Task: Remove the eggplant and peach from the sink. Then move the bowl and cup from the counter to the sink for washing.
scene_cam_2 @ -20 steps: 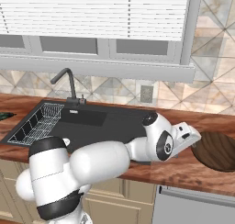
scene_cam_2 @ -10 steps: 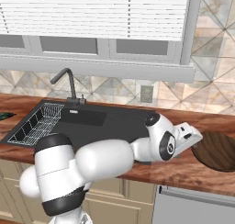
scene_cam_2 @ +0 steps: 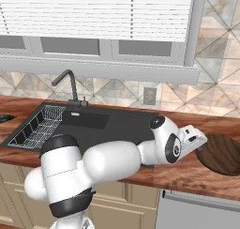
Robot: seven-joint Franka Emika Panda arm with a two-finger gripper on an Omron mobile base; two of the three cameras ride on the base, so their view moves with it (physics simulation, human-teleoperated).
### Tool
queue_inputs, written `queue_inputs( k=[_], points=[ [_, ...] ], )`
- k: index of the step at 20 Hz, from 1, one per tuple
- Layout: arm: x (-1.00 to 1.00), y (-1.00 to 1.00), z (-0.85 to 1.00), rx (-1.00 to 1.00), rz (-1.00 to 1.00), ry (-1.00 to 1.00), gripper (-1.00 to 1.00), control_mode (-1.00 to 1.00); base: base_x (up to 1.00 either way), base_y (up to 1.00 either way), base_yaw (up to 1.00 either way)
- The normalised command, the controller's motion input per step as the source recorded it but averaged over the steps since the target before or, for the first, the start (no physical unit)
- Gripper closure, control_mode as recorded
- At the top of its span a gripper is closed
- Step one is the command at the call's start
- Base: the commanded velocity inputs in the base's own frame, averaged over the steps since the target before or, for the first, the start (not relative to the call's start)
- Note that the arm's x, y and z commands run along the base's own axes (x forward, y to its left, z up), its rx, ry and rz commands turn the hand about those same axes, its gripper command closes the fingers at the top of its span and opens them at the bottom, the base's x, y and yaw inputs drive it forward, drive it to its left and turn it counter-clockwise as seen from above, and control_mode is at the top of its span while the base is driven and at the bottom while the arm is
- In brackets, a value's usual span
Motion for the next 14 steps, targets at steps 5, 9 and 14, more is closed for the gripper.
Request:
queue_inputs(
  k=[5, 9, 14],
  points=[
    [0.12, -0.05, -0.09, 0.0, 0.0, 0.0, -1.0, -1.0, 0.0, 0.0, 0.0],
    [0.12, -0.05, -0.1, 0.0, 0.0, 0.0, -1.0, -1.0, 0.0, 0.0, 0.0],
    [0.13, -0.06, -0.12, 0.0, 0.0, 0.02, -1.0, -1.0, 0.0, 0.0, 0.0]
  ],
)
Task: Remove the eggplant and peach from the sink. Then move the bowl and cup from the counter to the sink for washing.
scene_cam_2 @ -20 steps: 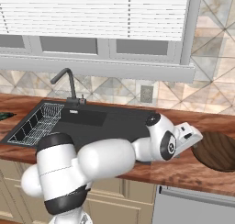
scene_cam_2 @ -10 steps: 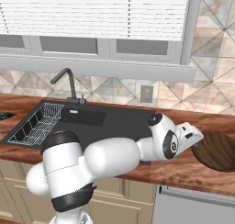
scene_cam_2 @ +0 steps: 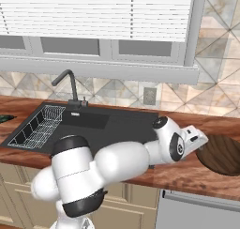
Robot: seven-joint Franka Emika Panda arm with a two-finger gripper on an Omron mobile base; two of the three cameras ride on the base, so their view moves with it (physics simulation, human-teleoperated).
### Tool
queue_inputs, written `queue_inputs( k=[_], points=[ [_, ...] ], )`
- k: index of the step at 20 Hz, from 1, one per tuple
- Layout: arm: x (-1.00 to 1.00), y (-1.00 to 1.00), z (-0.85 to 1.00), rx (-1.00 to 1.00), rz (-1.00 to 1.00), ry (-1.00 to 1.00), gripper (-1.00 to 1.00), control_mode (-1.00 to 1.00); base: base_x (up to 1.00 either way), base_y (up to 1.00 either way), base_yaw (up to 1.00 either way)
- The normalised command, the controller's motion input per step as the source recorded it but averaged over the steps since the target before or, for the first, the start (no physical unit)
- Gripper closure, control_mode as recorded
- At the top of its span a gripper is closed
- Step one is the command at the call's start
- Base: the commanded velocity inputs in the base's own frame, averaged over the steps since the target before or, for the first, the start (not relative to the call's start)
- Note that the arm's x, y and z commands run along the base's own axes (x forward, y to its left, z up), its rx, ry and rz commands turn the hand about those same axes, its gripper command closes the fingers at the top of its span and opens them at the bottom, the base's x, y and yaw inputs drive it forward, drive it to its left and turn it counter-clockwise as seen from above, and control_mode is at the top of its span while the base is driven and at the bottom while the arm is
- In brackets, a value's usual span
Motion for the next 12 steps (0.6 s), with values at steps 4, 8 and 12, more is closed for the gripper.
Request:
queue_inputs(
  k=[4, 8, 12],
  points=[
    [0.11, -0.07, -0.12, 0.0, 0.0, 0.03, -1.0, -1.0, 0.0, 0.0, 0.0],
    [0.09, -0.08, -0.12, 0.0, 0.0, 0.03, -1.0, -1.0, 0.0, 0.0, 0.0],
    [0.09, -0.09, -0.11, 0.0, 0.0, 0.01, -1.0, -1.0, 0.0, 0.0, 0.0]
  ],
)
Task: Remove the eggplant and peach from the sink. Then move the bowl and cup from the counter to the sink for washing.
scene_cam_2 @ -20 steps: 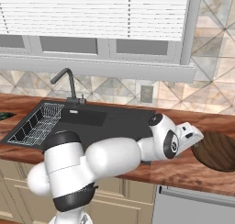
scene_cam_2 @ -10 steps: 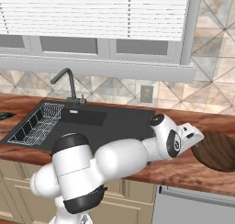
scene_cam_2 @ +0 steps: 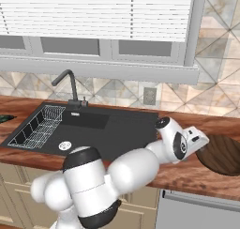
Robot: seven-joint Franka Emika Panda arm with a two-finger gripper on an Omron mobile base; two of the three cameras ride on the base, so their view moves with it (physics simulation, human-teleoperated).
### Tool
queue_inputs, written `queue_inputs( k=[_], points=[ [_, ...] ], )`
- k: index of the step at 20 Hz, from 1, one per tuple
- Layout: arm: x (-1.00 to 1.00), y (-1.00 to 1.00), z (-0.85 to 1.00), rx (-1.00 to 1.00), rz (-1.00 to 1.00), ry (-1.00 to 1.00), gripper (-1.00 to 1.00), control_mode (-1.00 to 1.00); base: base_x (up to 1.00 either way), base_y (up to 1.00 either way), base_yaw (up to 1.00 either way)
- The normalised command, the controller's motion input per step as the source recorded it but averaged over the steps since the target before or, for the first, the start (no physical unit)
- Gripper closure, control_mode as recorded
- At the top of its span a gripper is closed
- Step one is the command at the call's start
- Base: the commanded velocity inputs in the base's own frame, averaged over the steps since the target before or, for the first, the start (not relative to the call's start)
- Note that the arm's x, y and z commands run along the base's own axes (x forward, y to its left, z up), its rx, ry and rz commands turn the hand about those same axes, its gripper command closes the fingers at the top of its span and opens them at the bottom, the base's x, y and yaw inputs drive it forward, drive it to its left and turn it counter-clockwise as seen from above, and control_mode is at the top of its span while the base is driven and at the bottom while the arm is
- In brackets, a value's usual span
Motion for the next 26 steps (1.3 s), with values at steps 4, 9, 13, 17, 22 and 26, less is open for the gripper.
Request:
queue_inputs(
  k=[4, 9, 13, 17, 22, 26],
  points=[
    [0.09, -0.11, -0.11, 0.0, 0.0, 0.03, -1.0, -1.0, 0.0, 0.0, 0.0],
    [0.09, -0.11, -0.08, 0.0, 0.0, 0.01, -1.0, -1.0, 0.0, 0.0, 0.0],
    [0.07, -0.09, -0.07, 0.0, 0.0, 0.0, -1.0, -1.0, 0.0, 0.0, 0.0],
    [0.05, -0.07, -0.08, 0.0, 0.0, 0.0, -1.0, -1.0, 0.0, 0.0, 0.0],
    [0.03, -0.06, -0.09, 0.0, 0.0, 0.0, -1.0, -1.0, 0.0, 0.0, 0.0],
    [0.03, -0.05, -0.09, 0.0, 0.0, 0.0, -1.0, -1.0, 0.0, 0.0, 0.0]
  ],
)
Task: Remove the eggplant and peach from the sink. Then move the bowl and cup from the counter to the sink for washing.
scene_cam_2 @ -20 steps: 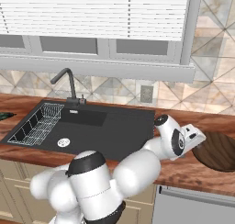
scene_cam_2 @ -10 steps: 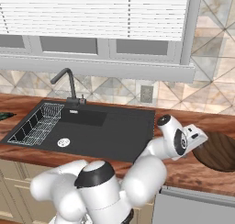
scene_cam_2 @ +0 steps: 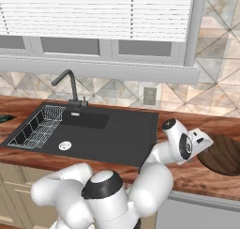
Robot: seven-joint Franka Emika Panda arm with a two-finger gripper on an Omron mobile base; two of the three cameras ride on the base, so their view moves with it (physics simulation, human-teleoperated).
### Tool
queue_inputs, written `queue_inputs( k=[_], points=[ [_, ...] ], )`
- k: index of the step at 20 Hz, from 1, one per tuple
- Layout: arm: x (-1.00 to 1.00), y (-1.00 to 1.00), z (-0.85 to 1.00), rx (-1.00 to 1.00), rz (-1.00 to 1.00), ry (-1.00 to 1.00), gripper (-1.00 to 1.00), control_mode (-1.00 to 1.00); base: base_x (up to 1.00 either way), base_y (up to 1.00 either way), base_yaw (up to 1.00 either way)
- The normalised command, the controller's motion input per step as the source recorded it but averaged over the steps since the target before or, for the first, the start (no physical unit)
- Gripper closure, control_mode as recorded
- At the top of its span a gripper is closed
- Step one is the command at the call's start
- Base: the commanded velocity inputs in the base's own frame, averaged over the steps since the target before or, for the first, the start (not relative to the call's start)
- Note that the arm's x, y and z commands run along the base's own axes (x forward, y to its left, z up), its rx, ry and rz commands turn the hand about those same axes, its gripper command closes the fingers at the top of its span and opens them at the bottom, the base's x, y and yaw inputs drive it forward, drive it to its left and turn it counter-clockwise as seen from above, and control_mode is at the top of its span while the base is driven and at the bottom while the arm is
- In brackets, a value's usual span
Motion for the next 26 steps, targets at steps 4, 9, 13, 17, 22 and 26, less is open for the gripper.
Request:
queue_inputs(
  k=[4, 9, 13, 17, 22, 26],
  points=[
    [0.03, -0.04, -0.08, 0.0, 0.0, 0.0, -1.0, -1.0, 0.0, 0.0, 0.0],
    [0.02, -0.05, -0.06, 0.0, 0.0, 0.0, -1.0, -1.0, 0.0, 0.0, 0.0],
    [0.02, -0.05, -0.04, 0.0, 0.0, 0.0, -1.0, -1.0, 0.0, 0.0, 0.0],
    [0.02, -0.04, -0.02, 0.0, 0.0, 0.0, -1.0, -1.0, 0.0, 0.0, 0.0],
    [0.02, -0.03, -0.02, 0.0, 0.0, 0.0, 1.0, -1.0, 0.0, 0.0, 0.0],
    [0.0, -0.01, -0.02, 0.0, 0.0, 0.0, 1.0, -1.0, 0.0, 0.0, 0.0]
  ],
)
